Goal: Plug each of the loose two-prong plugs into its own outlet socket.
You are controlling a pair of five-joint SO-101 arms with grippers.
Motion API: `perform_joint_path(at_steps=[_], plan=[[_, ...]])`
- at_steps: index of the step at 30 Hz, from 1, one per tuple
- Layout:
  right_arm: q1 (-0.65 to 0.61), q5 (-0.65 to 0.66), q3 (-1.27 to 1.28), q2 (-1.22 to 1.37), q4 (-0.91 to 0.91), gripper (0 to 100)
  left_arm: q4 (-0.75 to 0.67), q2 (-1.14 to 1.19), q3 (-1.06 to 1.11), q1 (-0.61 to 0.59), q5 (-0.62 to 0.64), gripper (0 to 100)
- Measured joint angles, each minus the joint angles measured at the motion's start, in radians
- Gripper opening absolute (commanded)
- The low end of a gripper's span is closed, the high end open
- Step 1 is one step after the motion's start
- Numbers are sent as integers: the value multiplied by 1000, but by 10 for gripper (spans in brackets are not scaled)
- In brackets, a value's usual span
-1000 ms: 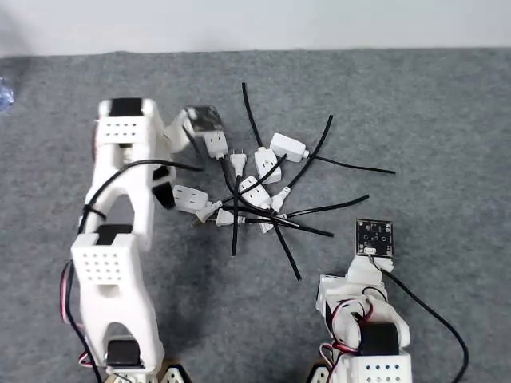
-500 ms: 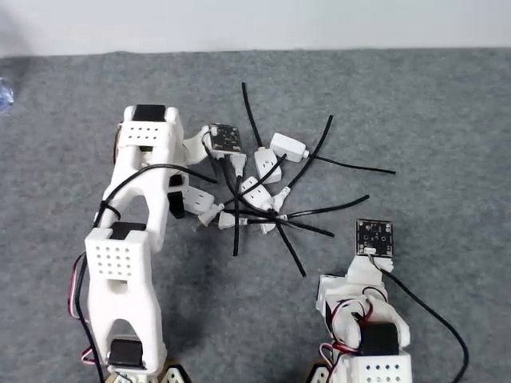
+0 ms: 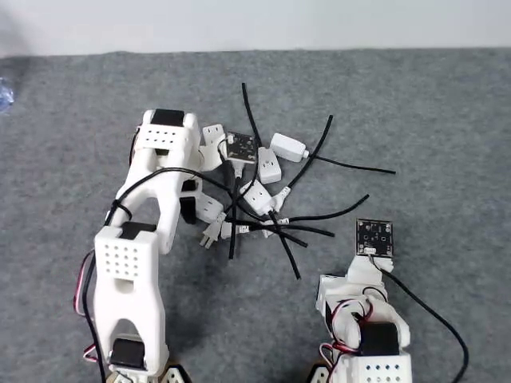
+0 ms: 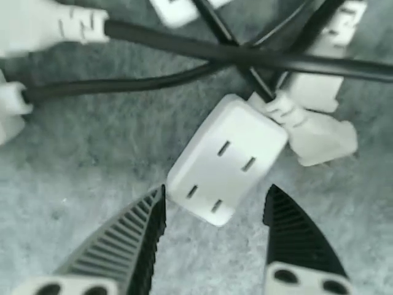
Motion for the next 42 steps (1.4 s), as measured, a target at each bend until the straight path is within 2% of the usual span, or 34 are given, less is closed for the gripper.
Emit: perform_joint_path(at_steps=[9, 16, 19, 25, 32, 35, 39, 42], plan=[[0, 0, 0, 0, 0, 9, 20, -31, 2, 57, 2, 324], [0, 0, 0, 0, 0, 9, 2, 21, 2, 72, 2, 321], [0, 0, 0, 0, 0, 9, -23, 72, 2, 69, -3, 263], [0, 0, 0, 0, 0, 9, -14, 98, -41, 46, -2, 9], [0, 0, 0, 0, 0, 9, 91, 100, -150, -37, 2, 13], [0, 0, 0, 0, 0, 9, 97, 77, -160, -92, 49, 13], [0, 0, 0, 0, 0, 9, 97, -84, -110, -176, 103, 13], [0, 0, 0, 0, 0, 9, 97, -264, 40, -247, 112, 13]])
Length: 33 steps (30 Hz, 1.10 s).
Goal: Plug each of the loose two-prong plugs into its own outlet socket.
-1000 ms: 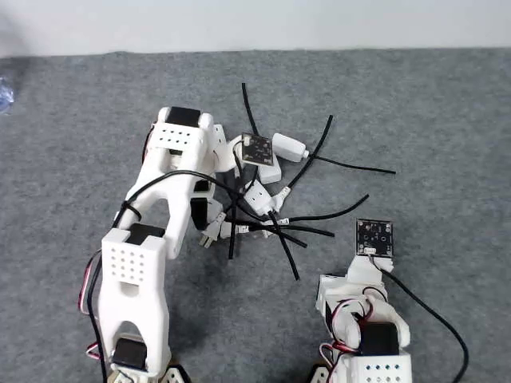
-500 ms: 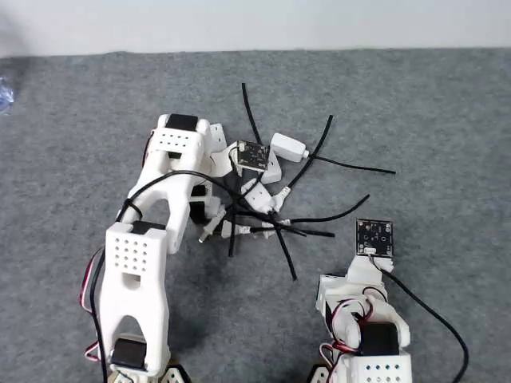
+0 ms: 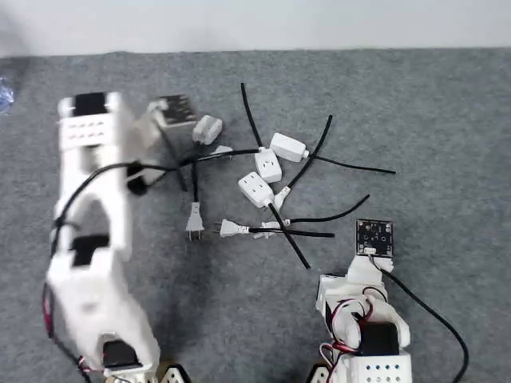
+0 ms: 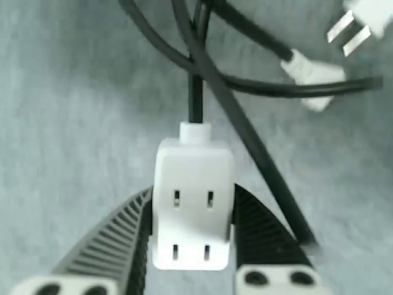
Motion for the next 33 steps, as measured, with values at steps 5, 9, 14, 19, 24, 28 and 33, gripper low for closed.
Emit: perform_joint_path(at_steps=[5, 9, 14, 19, 24, 28, 33], plan=[[0, 0, 0, 0, 0, 9, 0, -341, 351, -144, 2, 13], [0, 0, 0, 0, 0, 9, -8, -575, 546, -339, 0, 13], [0, 0, 0, 0, 0, 9, -181, -690, 644, -628, -46, 13], [0, 0, 0, 0, 0, 9, -407, -692, 724, -879, -69, 13], [0, 0, 0, 0, 0, 9, -585, -692, 893, -937, -72, 174], [0, 0, 0, 0, 0, 9, -634, -700, 967, -936, -72, 259], [0, 0, 0, 0, 0, 9, -643, -709, 970, -936, -72, 264]])
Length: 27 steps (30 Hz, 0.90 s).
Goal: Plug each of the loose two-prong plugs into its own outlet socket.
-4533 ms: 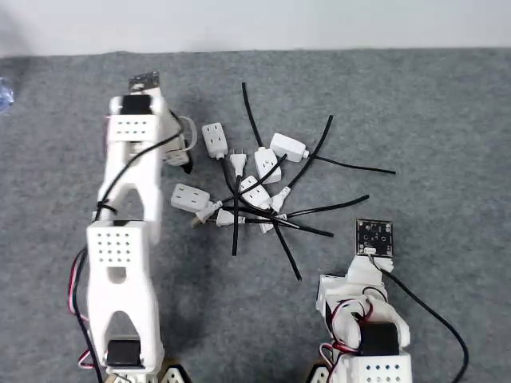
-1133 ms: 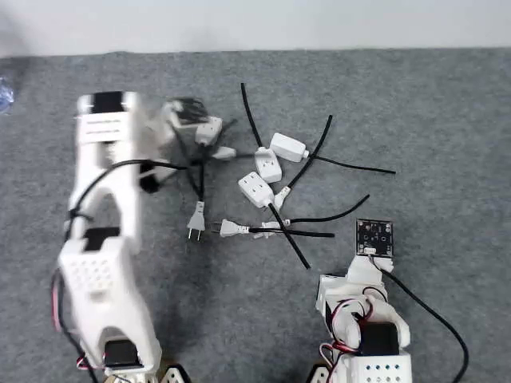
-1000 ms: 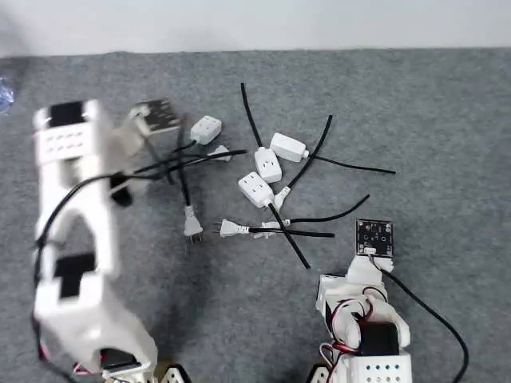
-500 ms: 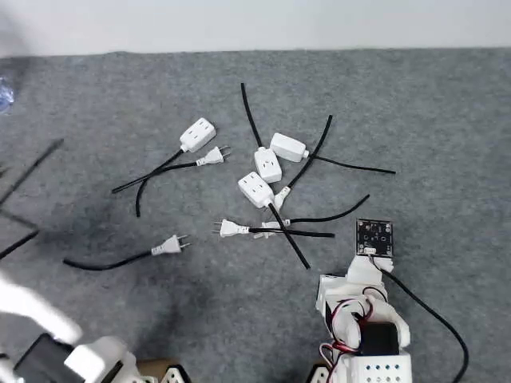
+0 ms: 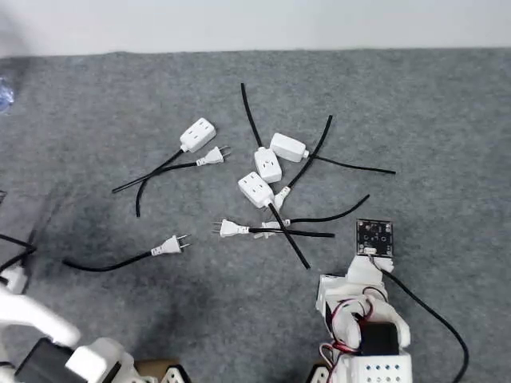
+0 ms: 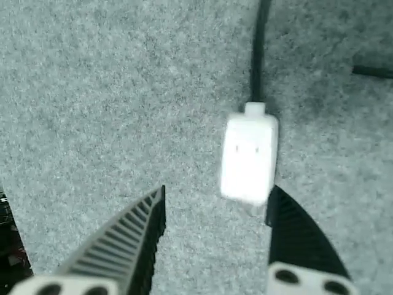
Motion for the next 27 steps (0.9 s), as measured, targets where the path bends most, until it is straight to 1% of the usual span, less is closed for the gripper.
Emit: perform_joint_path(at_steps=[5, 7, 9, 11, 12, 15, 17, 18, 20, 23, 25, 27], plan=[[0, 0, 0, 0, 0, 9, 0, -2, 0, 2, 17, 264], [0, 0, 0, 0, 0, 9, 0, -2, -14, 11, 54, 264], [0, 0, 0, 0, 0, 9, 5, -2, -46, 12, 117, 264], [0, 0, 0, 0, 0, 9, 66, -2, -83, 18, 184, 263], [0, 0, 0, 0, 0, 9, 118, -2, -103, 29, 213, 261], [0, 0, 0, 0, 0, 9, 330, -2, -175, 80, 267, 261], [0, 0, 0, 0, 0, 9, 480, -2, -193, 130, 316, 261], [0, 0, 0, 0, 0, 9, 532, -3, -195, 158, 348, 261], [0, 0, 0, 0, 0, 9, 562, -5, -195, 201, 443, 261], [0, 0, 0, 0, 0, 9, 563, -5, -195, 198, 565, 261], [0, 0, 0, 0, 0, 9, 608, -5, -195, 153, 566, 261], [0, 0, 0, 0, 0, 9, 635, -5, -195, 75, 565, 261]])
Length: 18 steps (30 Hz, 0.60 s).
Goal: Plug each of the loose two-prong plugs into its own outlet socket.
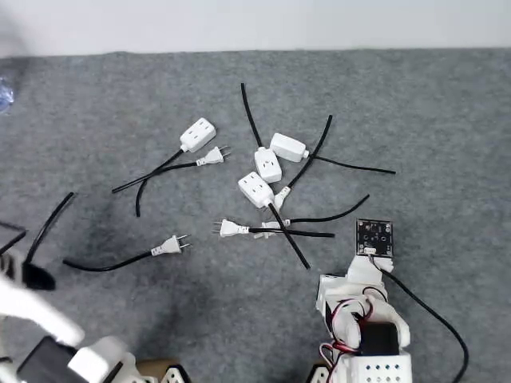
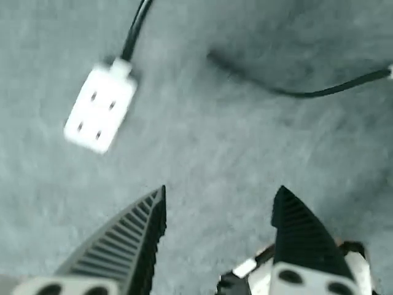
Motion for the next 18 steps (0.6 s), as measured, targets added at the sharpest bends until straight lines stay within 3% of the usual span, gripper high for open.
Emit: perform_joint_path(at_steps=[7, 12, 18], plan=[[0, 0, 0, 0, 0, 9, 8, 0, 29, -311, -118, 261], [0, 0, 0, 0, 0, 9, 8, 0, 31, -532, -276, 261], [0, 0, 0, 0, 0, 9, 8, 0, 31, -692, -474, 261]])
